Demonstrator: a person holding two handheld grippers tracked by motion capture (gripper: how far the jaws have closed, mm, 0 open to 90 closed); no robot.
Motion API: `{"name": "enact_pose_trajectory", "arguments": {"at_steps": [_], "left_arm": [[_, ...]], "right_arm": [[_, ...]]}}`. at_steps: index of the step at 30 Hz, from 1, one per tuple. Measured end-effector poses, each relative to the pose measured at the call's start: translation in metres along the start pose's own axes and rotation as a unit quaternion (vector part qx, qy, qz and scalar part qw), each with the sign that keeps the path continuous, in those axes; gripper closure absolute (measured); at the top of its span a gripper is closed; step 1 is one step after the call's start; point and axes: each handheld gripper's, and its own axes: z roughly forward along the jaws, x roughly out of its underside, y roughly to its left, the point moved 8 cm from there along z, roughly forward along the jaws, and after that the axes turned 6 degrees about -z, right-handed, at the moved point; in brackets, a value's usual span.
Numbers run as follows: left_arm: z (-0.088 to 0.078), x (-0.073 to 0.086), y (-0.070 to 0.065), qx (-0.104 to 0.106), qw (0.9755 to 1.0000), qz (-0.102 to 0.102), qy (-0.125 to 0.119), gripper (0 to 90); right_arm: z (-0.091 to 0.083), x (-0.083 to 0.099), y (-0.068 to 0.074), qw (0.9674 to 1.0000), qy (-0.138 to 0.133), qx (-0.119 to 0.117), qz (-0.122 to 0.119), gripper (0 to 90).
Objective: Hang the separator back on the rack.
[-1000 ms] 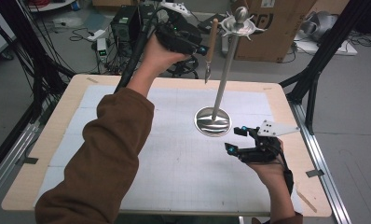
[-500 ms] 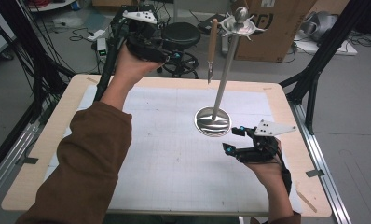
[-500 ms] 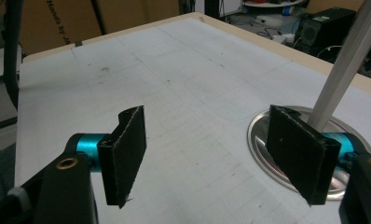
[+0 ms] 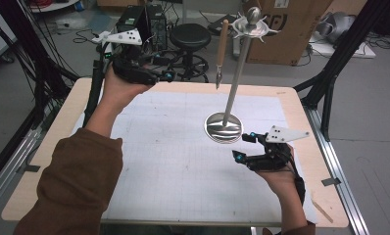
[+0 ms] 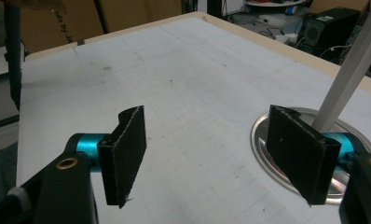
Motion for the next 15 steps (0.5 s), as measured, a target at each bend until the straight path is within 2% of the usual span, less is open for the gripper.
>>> {"name": "enact_pose_trajectory", "arguments": {"at_steps": [7,15], "left_arm": [[-0.018,0.014,-0.001,-0.004,0.9999,-0.006,-0.009,32.9],[-0.031,0.042,-0.003,-0.01,0.9999,-0.011,-0.005,30.9]], "right_arm": [[0.001,-0.001,0.0,1.0,0.0,0.001,-0.001,28.1],[0.003,-0.001,0.0,1.0,0.0,-0.004,0.0,28.1]]}}
